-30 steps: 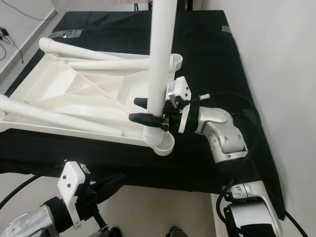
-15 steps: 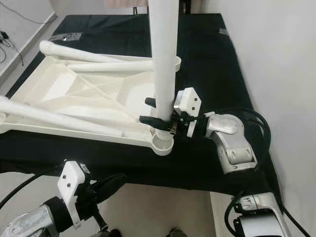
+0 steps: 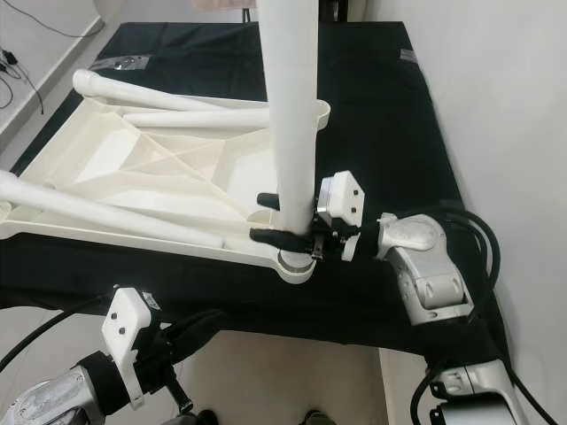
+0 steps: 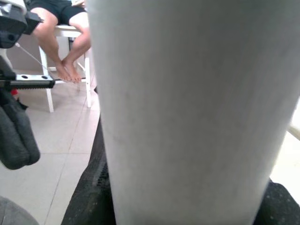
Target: Building children table
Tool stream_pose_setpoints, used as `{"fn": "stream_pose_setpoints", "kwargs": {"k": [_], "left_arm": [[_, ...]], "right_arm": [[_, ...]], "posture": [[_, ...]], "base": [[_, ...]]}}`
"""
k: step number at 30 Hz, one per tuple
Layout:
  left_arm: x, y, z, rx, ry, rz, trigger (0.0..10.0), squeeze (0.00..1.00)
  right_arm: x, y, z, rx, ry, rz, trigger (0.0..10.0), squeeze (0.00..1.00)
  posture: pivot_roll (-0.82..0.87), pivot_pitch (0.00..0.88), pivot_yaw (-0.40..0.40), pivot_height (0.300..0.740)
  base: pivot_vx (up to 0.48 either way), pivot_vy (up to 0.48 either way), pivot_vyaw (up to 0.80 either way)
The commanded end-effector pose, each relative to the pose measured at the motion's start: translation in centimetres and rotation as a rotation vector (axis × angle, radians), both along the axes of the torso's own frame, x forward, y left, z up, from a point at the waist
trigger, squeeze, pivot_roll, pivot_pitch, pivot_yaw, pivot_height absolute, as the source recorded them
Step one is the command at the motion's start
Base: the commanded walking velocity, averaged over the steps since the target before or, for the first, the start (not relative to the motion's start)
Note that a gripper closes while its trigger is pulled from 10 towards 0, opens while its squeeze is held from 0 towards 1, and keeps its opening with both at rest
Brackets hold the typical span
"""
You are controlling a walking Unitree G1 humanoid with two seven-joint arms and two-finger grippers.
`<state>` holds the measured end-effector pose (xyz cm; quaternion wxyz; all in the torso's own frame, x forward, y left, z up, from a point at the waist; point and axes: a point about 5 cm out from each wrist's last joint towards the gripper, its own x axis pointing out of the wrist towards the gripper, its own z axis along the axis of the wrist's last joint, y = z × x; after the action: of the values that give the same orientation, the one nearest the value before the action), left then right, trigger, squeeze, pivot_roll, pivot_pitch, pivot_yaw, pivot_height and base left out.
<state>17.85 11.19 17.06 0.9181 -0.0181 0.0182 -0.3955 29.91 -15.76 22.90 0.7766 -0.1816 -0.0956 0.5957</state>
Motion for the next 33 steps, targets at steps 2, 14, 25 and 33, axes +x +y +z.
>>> {"fn": "stream_pose_setpoints", "kwargs": {"k": [2, 14, 25, 33], "left_arm": [[-0.3, 0.3, -0.3, 0.022, 0.018, -0.006, 10.0, 0.0], [-0.4, 0.4, -0.1, 0.022, 0.019, -0.008, 10.0, 0.0], [-1.3, 0.7, 0.0, 0.029, 0.035, -0.004, 10.0, 0.0], [-1.8, 0.9, 0.0, 0.033, 0.052, -0.006, 10.0, 0.0]], "right_arm": [[-0.9, -0.1, -3.1, -0.088, 0.164, 0.054, 10.0, 0.0], [0.0, -0.5, -3.2, -0.15, 0.234, 0.155, 10.0, 0.0], [3.2, 1.3, -1.8, -0.02, 0.241, 0.129, 10.0, 0.0], [4.0, 1.6, -1.5, 0.037, 0.274, 0.131, 10.0, 0.0]], "posture": [[0.06, 0.277, 0.048, 0.74], [0.07, 0.287, 0.052, 0.74], [0.11, 0.306, 0.054, 0.74], [0.11, 0.31, 0.062, 0.74]], "base": [[0.0, 0.0, 0.0], [0.0, 0.0, 0.0], [0.0, 0.0, 0.0], [0.0, 0.0, 0.0]]}}
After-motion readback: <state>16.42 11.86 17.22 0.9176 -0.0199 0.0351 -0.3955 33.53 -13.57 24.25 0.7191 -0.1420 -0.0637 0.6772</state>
